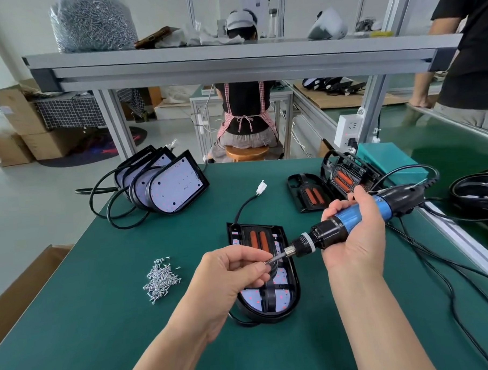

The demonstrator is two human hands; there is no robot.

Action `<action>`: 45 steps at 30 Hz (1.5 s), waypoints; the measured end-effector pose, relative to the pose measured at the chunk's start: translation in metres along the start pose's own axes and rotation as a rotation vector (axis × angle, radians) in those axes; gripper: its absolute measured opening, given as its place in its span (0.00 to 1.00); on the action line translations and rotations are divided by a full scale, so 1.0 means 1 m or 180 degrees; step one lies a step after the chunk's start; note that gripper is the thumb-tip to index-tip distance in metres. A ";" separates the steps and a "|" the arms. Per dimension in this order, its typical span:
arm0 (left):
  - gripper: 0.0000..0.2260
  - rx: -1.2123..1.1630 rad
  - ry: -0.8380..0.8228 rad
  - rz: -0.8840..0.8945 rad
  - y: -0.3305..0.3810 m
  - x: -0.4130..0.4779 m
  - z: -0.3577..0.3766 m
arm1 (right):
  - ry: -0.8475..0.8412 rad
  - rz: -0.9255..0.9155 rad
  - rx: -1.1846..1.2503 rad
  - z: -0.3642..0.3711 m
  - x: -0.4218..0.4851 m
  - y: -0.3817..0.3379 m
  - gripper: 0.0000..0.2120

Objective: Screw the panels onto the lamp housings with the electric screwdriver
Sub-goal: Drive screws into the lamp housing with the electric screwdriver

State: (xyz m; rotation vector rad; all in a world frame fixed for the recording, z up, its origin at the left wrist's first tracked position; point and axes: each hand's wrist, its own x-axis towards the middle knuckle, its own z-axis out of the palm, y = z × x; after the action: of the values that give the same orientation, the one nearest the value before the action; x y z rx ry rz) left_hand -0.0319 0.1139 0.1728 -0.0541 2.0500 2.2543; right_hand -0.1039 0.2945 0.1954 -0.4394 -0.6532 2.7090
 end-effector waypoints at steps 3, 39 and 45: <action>0.11 0.0072 -0.0016 0.0081 -0.001 0.001 0.000 | 0.0020 0.0006 -0.0024 -0.002 0.001 0.001 0.11; 0.23 0.0628 -0.0003 0.0631 -0.018 0.004 0.009 | -0.0064 -0.0252 -0.0193 -0.008 -0.002 -0.008 0.09; 0.23 0.1222 0.0200 0.0991 -0.022 0.000 0.015 | -0.0087 -0.0378 -0.0330 -0.008 -0.003 -0.009 0.10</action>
State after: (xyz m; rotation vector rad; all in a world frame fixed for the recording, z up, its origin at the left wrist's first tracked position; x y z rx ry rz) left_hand -0.0289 0.1308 0.1522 0.2403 2.6464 1.9790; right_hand -0.0959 0.3038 0.1934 -0.3765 -0.8038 2.5822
